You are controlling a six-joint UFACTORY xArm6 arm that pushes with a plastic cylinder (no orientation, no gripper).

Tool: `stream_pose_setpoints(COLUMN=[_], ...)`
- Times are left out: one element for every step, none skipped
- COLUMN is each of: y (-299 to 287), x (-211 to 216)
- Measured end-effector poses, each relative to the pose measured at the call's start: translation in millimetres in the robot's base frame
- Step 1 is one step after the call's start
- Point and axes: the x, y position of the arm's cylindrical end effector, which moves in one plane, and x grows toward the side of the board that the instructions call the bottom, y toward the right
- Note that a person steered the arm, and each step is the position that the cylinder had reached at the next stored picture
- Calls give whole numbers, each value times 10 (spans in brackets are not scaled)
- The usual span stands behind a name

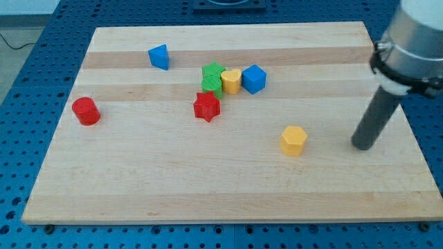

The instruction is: Push yellow hexagon into red star

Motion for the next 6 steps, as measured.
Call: stream_pose_setpoints(y=[-863,-1733,-1797,-960,-261,-258], x=[35,33,251,410,52,-438])
